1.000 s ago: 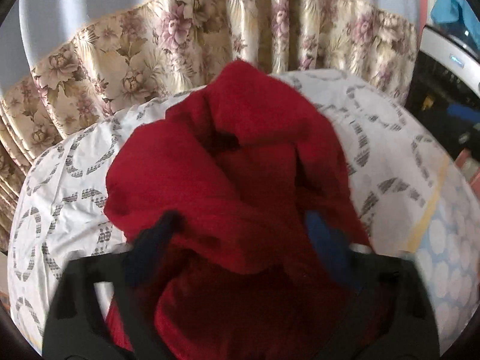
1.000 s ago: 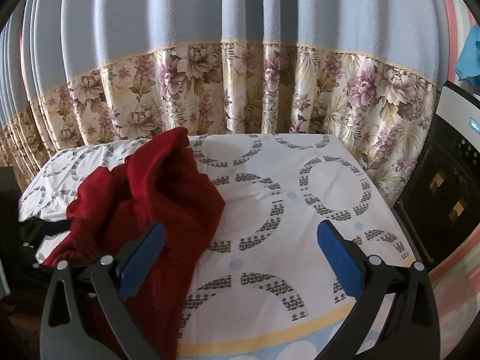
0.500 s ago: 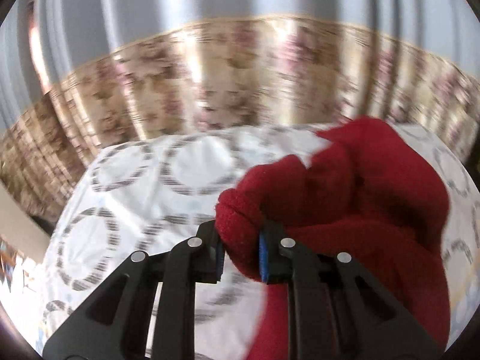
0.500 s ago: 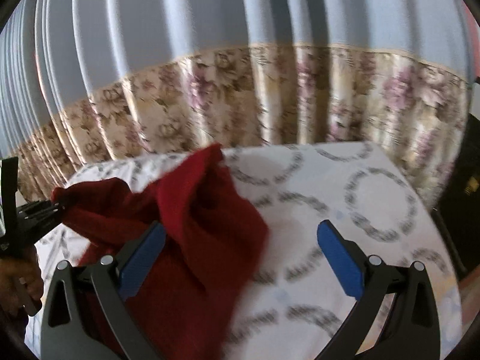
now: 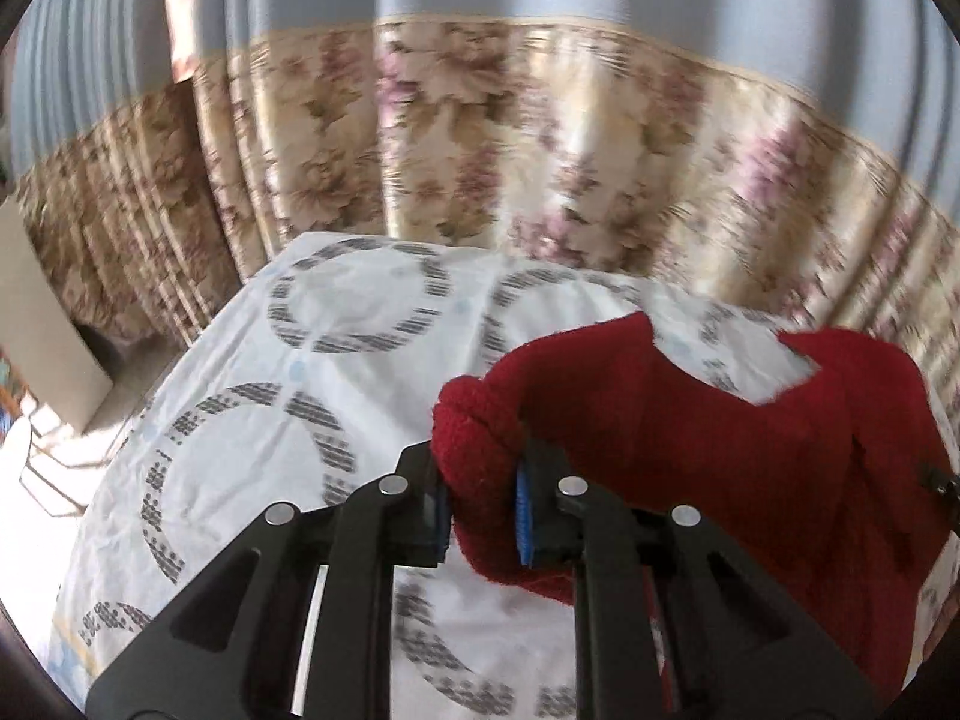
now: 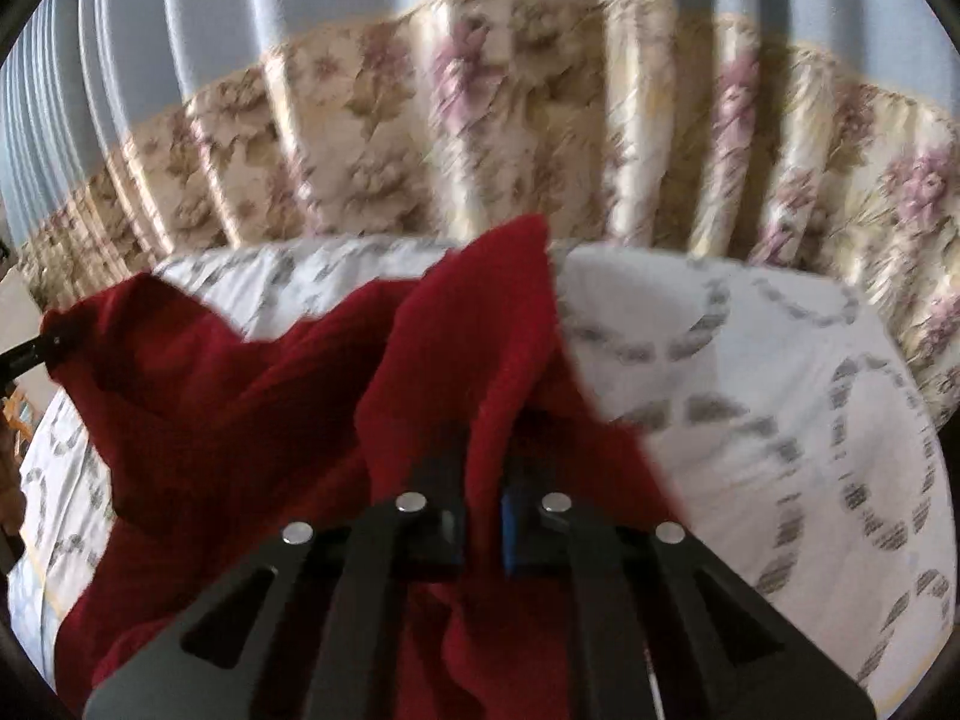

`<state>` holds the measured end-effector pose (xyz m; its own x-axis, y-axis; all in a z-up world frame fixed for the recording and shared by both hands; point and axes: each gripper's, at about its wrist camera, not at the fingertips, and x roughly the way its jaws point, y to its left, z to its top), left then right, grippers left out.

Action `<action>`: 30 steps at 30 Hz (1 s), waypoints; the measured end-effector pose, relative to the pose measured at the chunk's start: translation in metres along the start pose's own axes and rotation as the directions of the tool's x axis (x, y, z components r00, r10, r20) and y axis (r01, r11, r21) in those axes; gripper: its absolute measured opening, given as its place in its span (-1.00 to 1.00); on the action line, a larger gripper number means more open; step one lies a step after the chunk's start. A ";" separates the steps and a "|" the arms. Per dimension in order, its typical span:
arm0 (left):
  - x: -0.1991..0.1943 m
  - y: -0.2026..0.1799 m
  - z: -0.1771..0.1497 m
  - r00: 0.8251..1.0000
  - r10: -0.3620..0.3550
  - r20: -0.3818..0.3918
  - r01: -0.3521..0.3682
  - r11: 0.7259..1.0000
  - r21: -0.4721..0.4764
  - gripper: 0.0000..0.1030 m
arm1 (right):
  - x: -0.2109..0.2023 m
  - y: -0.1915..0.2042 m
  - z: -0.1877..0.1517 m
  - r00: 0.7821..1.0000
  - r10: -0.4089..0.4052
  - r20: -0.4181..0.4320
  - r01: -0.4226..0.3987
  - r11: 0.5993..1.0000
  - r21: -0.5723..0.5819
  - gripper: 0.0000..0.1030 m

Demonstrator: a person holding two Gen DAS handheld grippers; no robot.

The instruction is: Fold small clothes

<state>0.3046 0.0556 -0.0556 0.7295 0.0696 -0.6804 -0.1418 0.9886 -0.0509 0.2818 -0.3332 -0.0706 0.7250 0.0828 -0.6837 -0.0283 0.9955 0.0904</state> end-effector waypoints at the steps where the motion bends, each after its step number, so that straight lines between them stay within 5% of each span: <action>1: 0.002 0.008 0.004 1.000 0.017 0.006 -0.017 1.000 -0.019 -0.73 | -0.003 -0.007 0.004 0.999 -0.024 0.022 0.024 1.000 0.001 -0.87; 12: 0.005 0.086 0.023 0.991 0.134 0.025 -0.125 0.967 -0.222 -0.73 | -0.010 -0.116 0.068 0.958 -0.265 0.105 0.254 0.961 0.110 -0.89; 17: 0.006 0.114 0.019 0.984 0.175 0.021 -0.162 0.943 -0.291 -0.73 | -0.017 -0.170 0.056 0.937 -0.340 0.086 0.314 0.923 0.223 -0.89; 22: 0.029 0.125 0.005 0.983 0.175 -0.061 -0.186 0.936 -0.300 -0.69 | 0.007 -0.207 0.020 0.940 -0.338 -0.056 0.339 0.898 0.281 -0.85; 24: 0.034 0.124 -0.002 0.982 0.168 -0.091 -0.187 0.942 -0.280 -0.56 | 0.009 -0.210 0.004 0.942 -0.323 -0.087 0.334 0.894 0.298 -0.68; 25: 0.034 0.125 -0.006 0.981 0.171 -0.093 -0.191 0.940 -0.281 -0.38 | 0.006 -0.211 -0.003 0.945 -0.317 -0.082 0.327 0.892 0.312 -0.33; 26: 0.033 0.126 -0.008 0.979 0.179 -0.098 -0.200 0.939 -0.279 0.18 | -0.001 -0.212 -0.011 0.946 -0.314 -0.077 0.321 0.886 0.336 0.06; 28: 0.021 0.129 -0.012 0.980 0.183 -0.077 -0.197 0.941 -0.274 0.63 | -0.019 -0.212 -0.023 0.954 -0.297 -0.041 0.291 0.880 0.375 0.14; 30: 0.007 0.127 -0.015 0.985 0.161 -0.060 -0.171 0.954 -0.245 0.64 | -0.037 -0.207 -0.033 0.963 -0.269 -0.017 0.255 0.889 0.380 0.14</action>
<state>0.2815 0.1798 -0.0779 0.6557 0.2198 -0.7224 -0.4239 0.8988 -0.1113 0.2382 -0.5411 -0.0880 0.6942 -0.1869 -0.6951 0.4209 0.8888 0.1814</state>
